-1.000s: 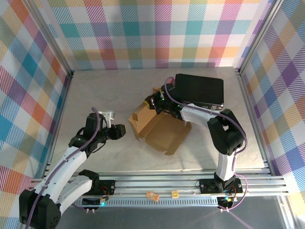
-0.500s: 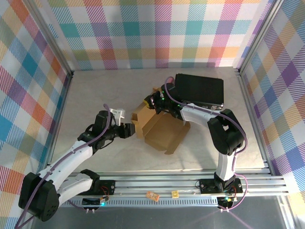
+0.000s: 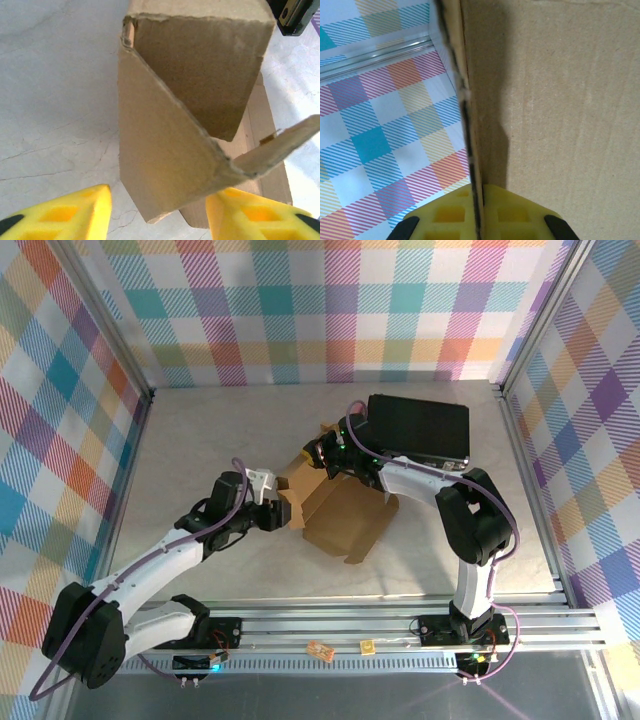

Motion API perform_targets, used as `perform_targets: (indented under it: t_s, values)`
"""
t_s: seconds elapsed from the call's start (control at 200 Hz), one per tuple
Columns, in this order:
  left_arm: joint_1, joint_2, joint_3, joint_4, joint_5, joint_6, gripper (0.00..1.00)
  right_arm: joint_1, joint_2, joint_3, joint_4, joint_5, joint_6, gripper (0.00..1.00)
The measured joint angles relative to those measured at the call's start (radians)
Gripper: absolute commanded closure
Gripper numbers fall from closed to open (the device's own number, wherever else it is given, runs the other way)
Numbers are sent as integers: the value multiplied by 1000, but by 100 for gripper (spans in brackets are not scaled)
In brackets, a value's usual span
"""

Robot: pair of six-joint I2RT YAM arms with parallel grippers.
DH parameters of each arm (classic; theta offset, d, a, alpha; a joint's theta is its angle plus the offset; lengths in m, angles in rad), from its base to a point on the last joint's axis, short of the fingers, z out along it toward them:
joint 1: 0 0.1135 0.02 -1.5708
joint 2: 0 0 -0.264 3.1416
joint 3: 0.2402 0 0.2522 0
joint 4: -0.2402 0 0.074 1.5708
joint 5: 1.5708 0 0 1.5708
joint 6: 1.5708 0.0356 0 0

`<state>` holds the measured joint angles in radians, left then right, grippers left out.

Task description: Fold the paper box

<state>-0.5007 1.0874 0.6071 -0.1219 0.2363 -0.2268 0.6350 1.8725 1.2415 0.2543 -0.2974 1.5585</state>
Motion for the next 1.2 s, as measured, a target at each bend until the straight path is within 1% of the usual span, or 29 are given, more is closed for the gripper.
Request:
perform_targets:
  t_s: [0.325, 0.45, 0.48, 0.51, 0.57, 0.6, 0.7, 1.055, 1.2]
  values:
    - [-50, 0, 1, 27, -95, -19, 74, -1, 0, 0, 15, 0, 12, 100]
    - [-65, 11, 1, 33, -124, -22, 76, -2, 0, 0, 15, 2, 22, 100]
    - [-68, 13, 1, 36, -128, -23, 76, -2, 0, 0, 15, 4, 23, 100]
    - [-69, 16, 2, 40, -134, -23, 73, -2, 0, -2, 19, 7, 24, 100]
    - [-72, 19, 3, 43, -146, -21, 60, -2, 0, -8, 35, 13, 31, 100]
    - [-74, 21, 5, 45, -151, -22, 57, -2, 0, -15, 51, 16, 35, 100]
    - [-79, 23, 6, 47, -164, -38, 55, -2, -8, -43, 95, 21, 51, 100]
    - [-96, 67, 6, 51, -219, -50, 52, 11, -28, -143, 240, 33, 79, 100]
    - [-115, 75, 4, 57, -240, -52, 46, 12, -58, -200, 291, 39, 80, 100]
